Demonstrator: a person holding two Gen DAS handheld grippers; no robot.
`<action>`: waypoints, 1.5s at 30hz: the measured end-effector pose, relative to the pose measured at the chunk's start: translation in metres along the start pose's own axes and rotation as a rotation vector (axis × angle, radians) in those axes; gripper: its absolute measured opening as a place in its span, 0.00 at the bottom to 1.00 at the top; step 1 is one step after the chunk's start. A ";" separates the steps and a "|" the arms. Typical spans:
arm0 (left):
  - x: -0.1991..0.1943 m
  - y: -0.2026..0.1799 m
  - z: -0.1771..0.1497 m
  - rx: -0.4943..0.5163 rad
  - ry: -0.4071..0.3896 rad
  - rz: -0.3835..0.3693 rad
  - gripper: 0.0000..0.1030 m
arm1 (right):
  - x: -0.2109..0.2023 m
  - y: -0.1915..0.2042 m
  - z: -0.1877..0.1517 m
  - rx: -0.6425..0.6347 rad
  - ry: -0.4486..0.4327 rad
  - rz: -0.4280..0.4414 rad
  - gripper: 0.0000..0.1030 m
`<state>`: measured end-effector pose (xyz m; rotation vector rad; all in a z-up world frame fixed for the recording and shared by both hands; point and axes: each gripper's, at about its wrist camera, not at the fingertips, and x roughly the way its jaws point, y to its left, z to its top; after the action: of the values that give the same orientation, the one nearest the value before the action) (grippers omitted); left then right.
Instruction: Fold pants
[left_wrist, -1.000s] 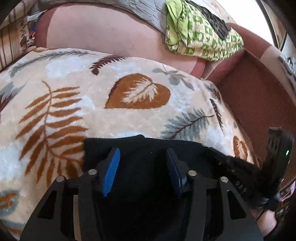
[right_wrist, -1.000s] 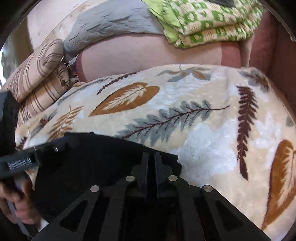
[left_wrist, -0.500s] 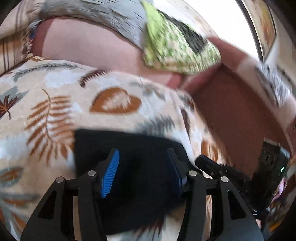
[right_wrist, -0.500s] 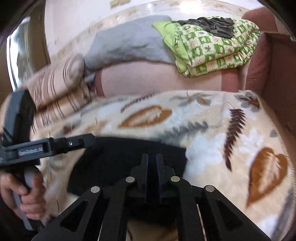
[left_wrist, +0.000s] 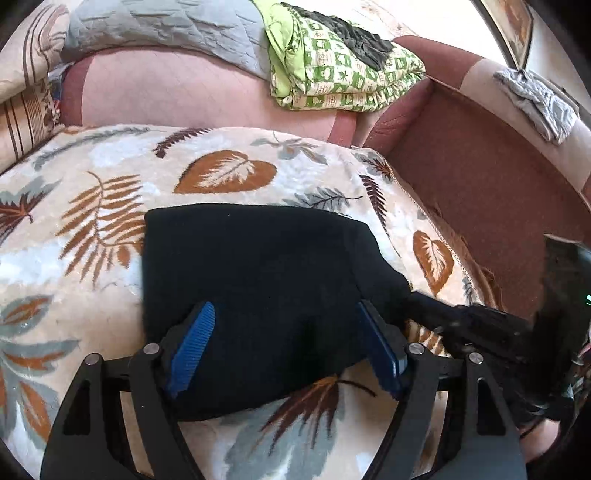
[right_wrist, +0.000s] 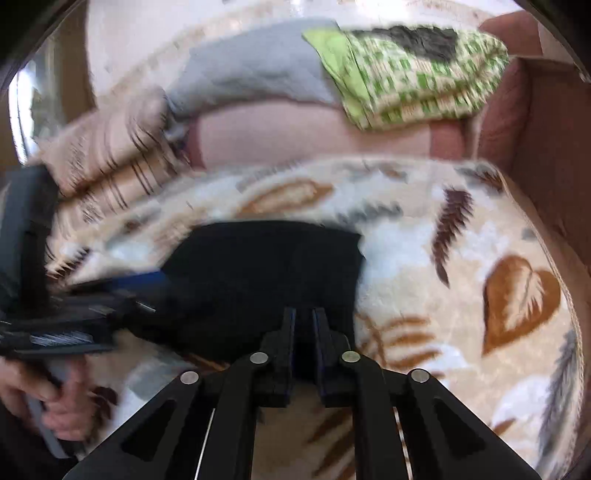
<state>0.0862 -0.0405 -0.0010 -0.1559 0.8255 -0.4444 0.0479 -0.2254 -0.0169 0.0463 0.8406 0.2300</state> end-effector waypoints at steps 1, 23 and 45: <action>0.008 0.000 -0.004 0.006 0.032 0.018 0.75 | 0.005 -0.002 -0.001 0.002 -0.001 0.018 0.10; -0.071 -0.037 -0.071 0.086 -0.017 0.354 0.75 | -0.065 0.027 -0.047 0.004 -0.136 -0.062 0.24; -0.122 -0.084 -0.036 0.028 -0.112 0.376 0.80 | -0.081 -0.008 -0.048 0.122 -0.156 -0.247 0.69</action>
<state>-0.0396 -0.0613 0.0829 0.0023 0.7180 -0.0916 -0.0382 -0.2537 0.0097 0.0730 0.6960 -0.0576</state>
